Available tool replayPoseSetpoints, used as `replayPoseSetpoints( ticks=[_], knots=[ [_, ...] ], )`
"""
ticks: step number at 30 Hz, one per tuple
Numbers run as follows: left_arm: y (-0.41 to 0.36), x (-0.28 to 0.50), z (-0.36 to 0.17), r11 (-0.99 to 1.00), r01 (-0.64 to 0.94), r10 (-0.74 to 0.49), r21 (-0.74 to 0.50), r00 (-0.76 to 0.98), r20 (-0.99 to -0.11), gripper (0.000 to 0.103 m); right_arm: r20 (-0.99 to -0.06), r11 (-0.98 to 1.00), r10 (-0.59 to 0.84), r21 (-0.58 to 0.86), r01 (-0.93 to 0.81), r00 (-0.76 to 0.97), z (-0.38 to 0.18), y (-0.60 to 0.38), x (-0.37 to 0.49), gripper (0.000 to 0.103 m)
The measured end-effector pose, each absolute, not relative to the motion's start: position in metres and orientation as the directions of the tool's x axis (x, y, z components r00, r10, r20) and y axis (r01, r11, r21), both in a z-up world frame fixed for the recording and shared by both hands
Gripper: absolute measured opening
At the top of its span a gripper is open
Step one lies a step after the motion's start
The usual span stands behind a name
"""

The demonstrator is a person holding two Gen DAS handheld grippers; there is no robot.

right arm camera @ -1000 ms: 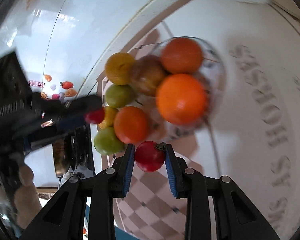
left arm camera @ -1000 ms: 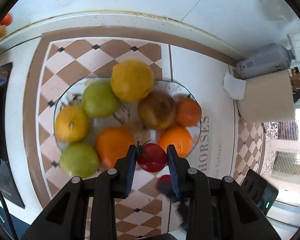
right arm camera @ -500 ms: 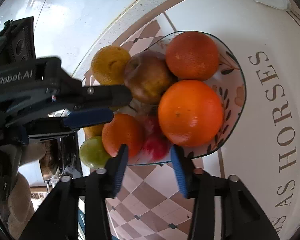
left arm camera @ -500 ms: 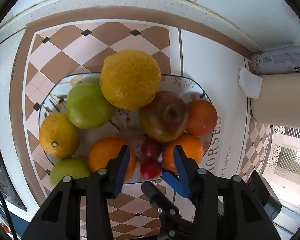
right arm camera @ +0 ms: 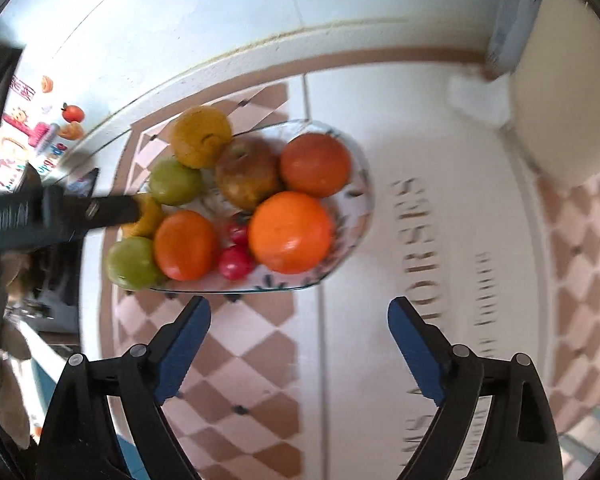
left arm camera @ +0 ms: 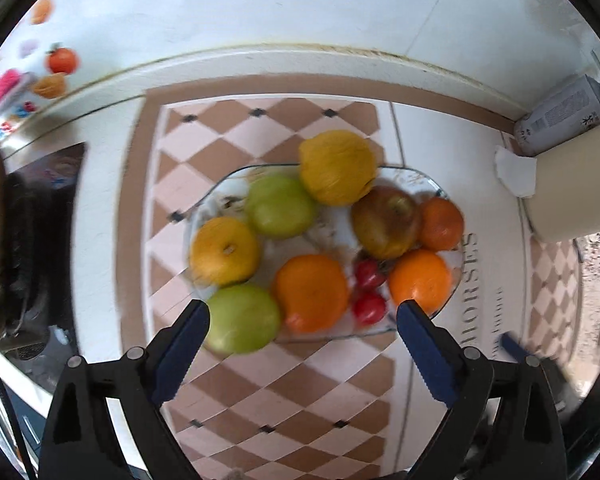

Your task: Organize fruits

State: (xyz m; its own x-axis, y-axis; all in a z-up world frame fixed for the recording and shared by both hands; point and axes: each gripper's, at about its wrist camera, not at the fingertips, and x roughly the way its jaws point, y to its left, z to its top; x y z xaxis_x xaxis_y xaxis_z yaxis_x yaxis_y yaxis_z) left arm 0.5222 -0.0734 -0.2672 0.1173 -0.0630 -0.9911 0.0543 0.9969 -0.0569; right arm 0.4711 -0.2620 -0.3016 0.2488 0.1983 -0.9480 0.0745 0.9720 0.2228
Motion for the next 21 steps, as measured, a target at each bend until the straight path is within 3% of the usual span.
replayPoseSetpoints(
  ticks=[8, 21],
  knots=[
    [-0.063, 0.474, -0.246, 0.999, 0.017, 0.027, 0.031, 0.233, -0.972, 0.096, -0.942, 0.99, 0.123, 0.136, 0.021, 0.312, -0.269, -0.267, 0.457, 0.094],
    [-0.059, 0.385, -0.177, 0.997, 0.035, 0.042, 0.063, 0.434, -0.9, 0.096, -0.884, 0.991, 0.098, 0.13, 0.04, 0.458, -0.189, -0.261, 0.373, 0.094]
  ],
)
